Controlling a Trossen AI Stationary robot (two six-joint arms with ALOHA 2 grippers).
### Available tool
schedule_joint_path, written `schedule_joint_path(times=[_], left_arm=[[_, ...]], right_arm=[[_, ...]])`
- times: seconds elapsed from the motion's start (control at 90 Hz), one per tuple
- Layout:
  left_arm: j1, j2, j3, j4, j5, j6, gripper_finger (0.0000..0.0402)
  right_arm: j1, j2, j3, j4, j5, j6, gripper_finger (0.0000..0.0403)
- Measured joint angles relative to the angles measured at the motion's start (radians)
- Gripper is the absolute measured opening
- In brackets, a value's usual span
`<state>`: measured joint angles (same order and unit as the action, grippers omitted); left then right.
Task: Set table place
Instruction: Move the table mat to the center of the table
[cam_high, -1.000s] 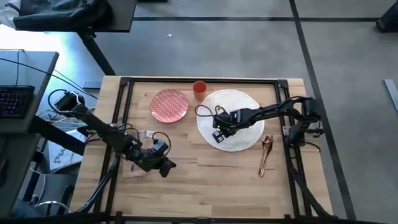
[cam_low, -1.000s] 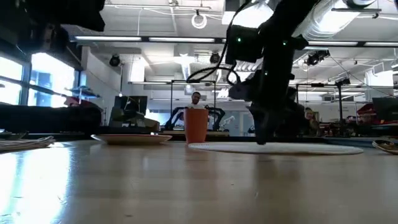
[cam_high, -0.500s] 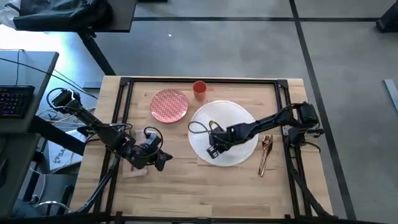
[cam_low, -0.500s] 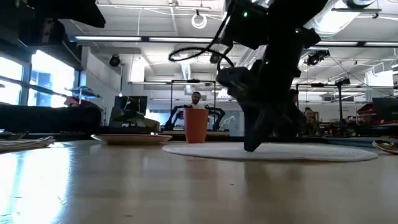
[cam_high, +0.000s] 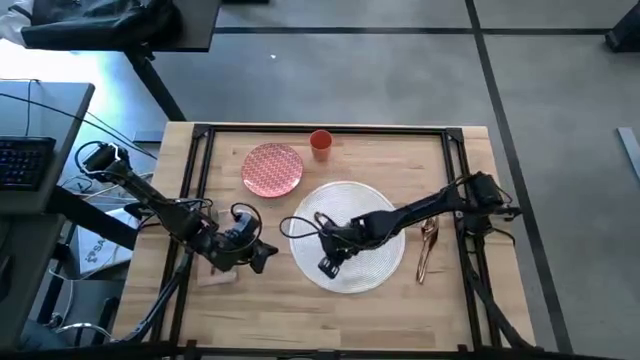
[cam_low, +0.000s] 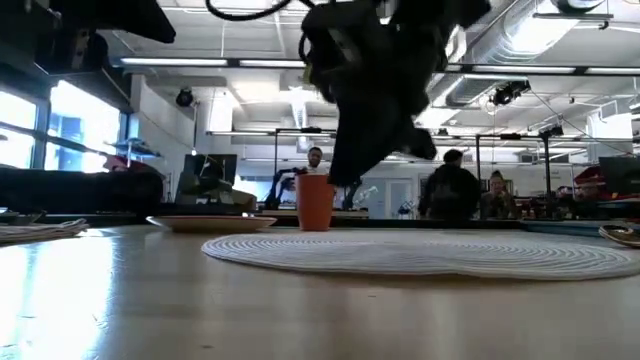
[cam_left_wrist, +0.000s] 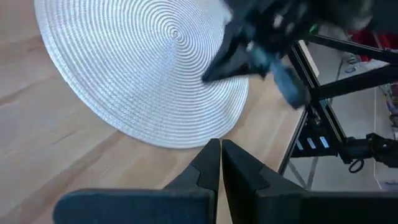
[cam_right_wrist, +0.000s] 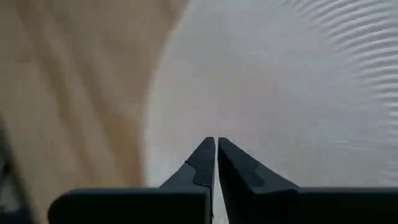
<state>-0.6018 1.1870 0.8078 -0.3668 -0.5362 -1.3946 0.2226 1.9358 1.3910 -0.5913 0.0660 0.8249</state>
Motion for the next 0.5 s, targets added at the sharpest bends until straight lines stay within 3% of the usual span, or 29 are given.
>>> schedule_joint_path(times=[0.1,0.233,0.5], left_arm=[[-0.001,0.000,0.000,-0.001,0.001,-0.016,0.0000],[-0.001,0.000,0.000,0.000,0.002,-0.018,0.0000],[-0.001,0.000,0.000,-0.003,0.002,-0.017,0.0000]], right_arm=[[-0.002,0.002,0.036,-0.208,0.078,0.016,0.0000],[-0.016,0.002,-0.035,-0.309,0.086,0.108,0.0000],[-0.039,0.000,-0.182,-0.086,0.013,0.156,0.0000]])
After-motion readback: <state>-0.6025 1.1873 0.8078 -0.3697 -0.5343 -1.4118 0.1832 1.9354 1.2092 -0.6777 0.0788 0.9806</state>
